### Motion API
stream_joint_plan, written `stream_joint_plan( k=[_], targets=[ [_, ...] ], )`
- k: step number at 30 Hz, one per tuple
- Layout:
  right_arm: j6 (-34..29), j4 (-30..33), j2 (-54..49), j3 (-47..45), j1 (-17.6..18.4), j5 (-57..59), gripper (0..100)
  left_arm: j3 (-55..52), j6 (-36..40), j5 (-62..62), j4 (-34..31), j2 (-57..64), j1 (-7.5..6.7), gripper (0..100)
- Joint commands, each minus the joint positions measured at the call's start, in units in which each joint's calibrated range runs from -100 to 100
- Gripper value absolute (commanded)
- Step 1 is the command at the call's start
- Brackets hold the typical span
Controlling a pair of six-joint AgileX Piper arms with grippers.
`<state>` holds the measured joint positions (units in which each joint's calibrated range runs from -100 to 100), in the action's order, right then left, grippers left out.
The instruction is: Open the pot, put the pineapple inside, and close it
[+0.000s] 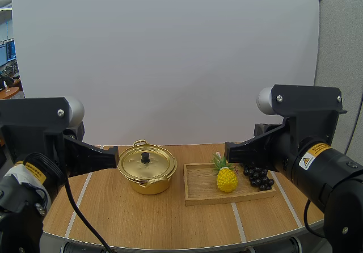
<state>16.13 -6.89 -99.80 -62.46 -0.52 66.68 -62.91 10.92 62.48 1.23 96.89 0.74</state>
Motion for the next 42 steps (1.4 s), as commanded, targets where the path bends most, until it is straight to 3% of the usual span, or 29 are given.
stream_joint_plan(
  k=[1, 6, 12, 16, 17, 20, 25, 33, 38, 42],
  targets=[
    [-0.3, 0.3, 1.4, 0.6, -0.3, 1.0, 0, 0.4, -2.0, -3.2, 1.8, -5.4, 0.13, 0],
    [-0.4, 0.2, 6.2, 1.0, -0.3, 4.2, 0, 0.5, -9.1, -5.3, 7.0, -16.2, 0.13, 0],
    [-0.4, 0.1, 12.6, 1.2, -0.3, 4.6, 0, 0.9, -9.6, -8.4, 7.8, -27.1, 0.13, 0],
    [-0.4, 0.1, 14.5, 1.2, -0.3, 4.6, 0, 0.9, -9.6, -9.8, 7.8, -30.9, 0.13, 15],
    [-0.4, 0.1, 14.5, 1.2, -0.3, 4.6, 4, 0.9, -9.6, -10.2, 7.8, -31.5, 0.13, 21],
    [-0.4, 0.2, 14.4, 1.2, -0.3, 4.6, 38, 0.9, -9.7, -11.9, 7.8, -32.5, 0.13, 47],
    [-0.4, -0.6, 14.4, 1.2, -0.3, 4.6, 99, 0.9, -12.3, -14.0, 7.8, -32.7, 0.13, 100],
    [-0.5, -1.5, 14.4, 1.2, -0.3, 6.1, 100, 0.9, -23.4, -9.9, 9.1, -34.3, 0.13, 100],
    [-0.5, -1.5, 14.4, 1.2, -0.3, 6.7, 100, 1.0, -35.8, -9.4, 18.4, -39.7, 0.13, 100],
    [-0.5, -1.5, 14.4, 1.2, -0.3, 8.0, 100, 3.2, -40.0, -9.0, 20.4, -46.5, 0.13, 100]
  ],
)
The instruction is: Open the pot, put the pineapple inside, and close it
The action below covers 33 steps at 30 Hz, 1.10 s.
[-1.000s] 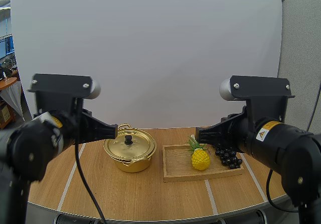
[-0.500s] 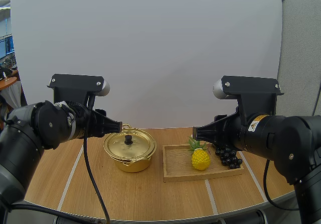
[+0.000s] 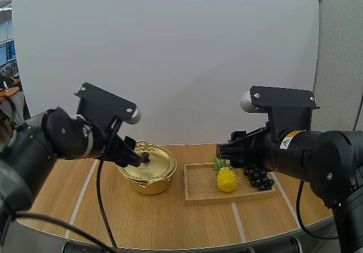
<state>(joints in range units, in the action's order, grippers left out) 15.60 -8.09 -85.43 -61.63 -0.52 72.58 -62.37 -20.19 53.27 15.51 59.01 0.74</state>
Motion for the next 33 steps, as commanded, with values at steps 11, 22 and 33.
stream_joint_plan(
  k=[11, 22, 33],
  targets=[
    [0.0, -0.3, 0.0, 0.4, -0.3, 3.5, 100, 13.5, -12.7, 2.3, 7.9, -28.8, -2.91, 100],
    [0.0, -0.3, 0.0, 0.4, -0.3, 3.5, 100, 20.0, -12.7, 1.9, 7.8, -44.1, -3.92, 100],
    [0.0, -0.3, 0.0, 0.4, -0.3, 3.5, 100, 23.4, -12.5, -0.9, 6.2, -51.0, -3.92, 100]
  ],
)
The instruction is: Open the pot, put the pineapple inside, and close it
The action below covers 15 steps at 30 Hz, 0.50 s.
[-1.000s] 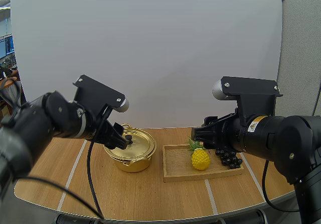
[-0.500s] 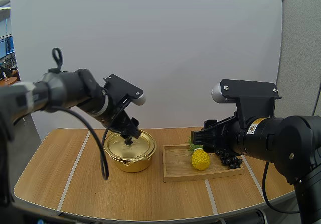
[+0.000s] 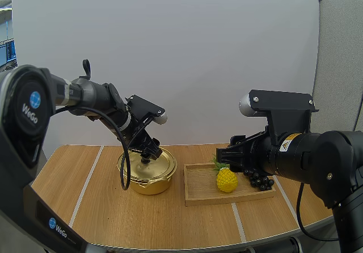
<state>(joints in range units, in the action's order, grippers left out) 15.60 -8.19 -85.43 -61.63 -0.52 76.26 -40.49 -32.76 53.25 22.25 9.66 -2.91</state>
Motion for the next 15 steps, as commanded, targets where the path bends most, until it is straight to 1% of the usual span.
stream_joint_plan(
  k=[1, 15],
  targets=[
    [0.0, -0.2, 0.0, 0.4, -0.3, -0.2, 100, 1.5, 0.1, -1.7, -0.6, -2.0, -0.28, 100],
    [0.0, -0.2, 0.0, 0.4, -0.3, 0.0, 100, 2.7, 0.2, -2.2, -0.7, -7.3, -0.28, 100]
  ],
)
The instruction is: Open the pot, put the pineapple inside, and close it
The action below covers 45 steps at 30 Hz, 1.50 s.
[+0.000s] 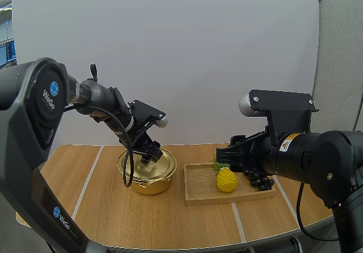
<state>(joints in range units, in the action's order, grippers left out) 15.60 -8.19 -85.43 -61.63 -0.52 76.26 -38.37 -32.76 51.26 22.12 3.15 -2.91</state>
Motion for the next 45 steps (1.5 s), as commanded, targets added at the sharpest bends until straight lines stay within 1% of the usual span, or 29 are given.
stream_joint_plan(
  k=[1, 8, 9, 10, 11, 14, 15, 19, 24, 32, 38, 42, 45],
  targets=[
    [0.0, -0.2, 0.0, 0.4, -0.3, 0.1, 100, 0.6, 0.2, -0.2, -0.5, -1.1, -0.28, 100],
    [0.0, -0.2, 0.0, 0.4, -0.3, 0.3, 100, 0.6, 0.4, 1.1, -0.5, -1.5, -0.28, 100],
    [0.0, -0.2, 0.0, 0.4, -0.3, 0.3, 100, 0.6, 0.6, 1.1, -0.5, -1.5, -0.28, 91],
    [0.0, -0.2, 0.0, 0.4, -0.3, 0.3, 100, 0.6, 0.6, 1.1, -0.5, -1.5, -0.2, 74],
    [0.0, -0.2, 0.0, 0.4, -0.3, 0.3, 100, 0.6, 0.6, 1.1, -1.0, -1.5, -0.2, 60],
    [0.0, -0.2, 0.0, 0.4, -0.3, 0.3, 100, 0.7, 0.6, 1.1, -1.7, -1.5, -0.2, 12],
    [0.0, -0.2, 0.0, 0.4, -0.3, 0.3, 100, 0.7, 0.6, 1.1, -1.7, -1.5, -0.2, 0],
    [0.0, -0.2, 0.0, 0.4, -0.3, 0.3, 100, 0.7, 0.6, 1.6, -1.8, -1.4, -0.2, 0],
    [0.0, -0.2, 0.0, 0.4, -0.3, 0.3, 100, 0.7, 0.6, 4.0, -1.6, 2.4, -0.2, 0],
    [0.0, -0.2, 0.0, 0.4, -0.3, 0.3, 100, 2.1, 0.6, 5.3, -1.5, 17.4, -0.2, 0],
    [0.0, -0.2, 0.0, 0.4, -0.3, 0.3, 100, 10.5, 3.8, 9.3, -1.6, 29.5, -0.2, 0],
    [0.0, -0.2, 0.0, 0.4, -0.3, 0.3, 100, 19.4, 7.2, 9.3, -1.9, 35.1, -0.2, 0],
    [0.0, -0.2, 0.0, 0.4, -0.3, 0.3, 100, 27.0, 11.4, 9.3, -4.2, 37.5, -0.2, 0]
  ],
)
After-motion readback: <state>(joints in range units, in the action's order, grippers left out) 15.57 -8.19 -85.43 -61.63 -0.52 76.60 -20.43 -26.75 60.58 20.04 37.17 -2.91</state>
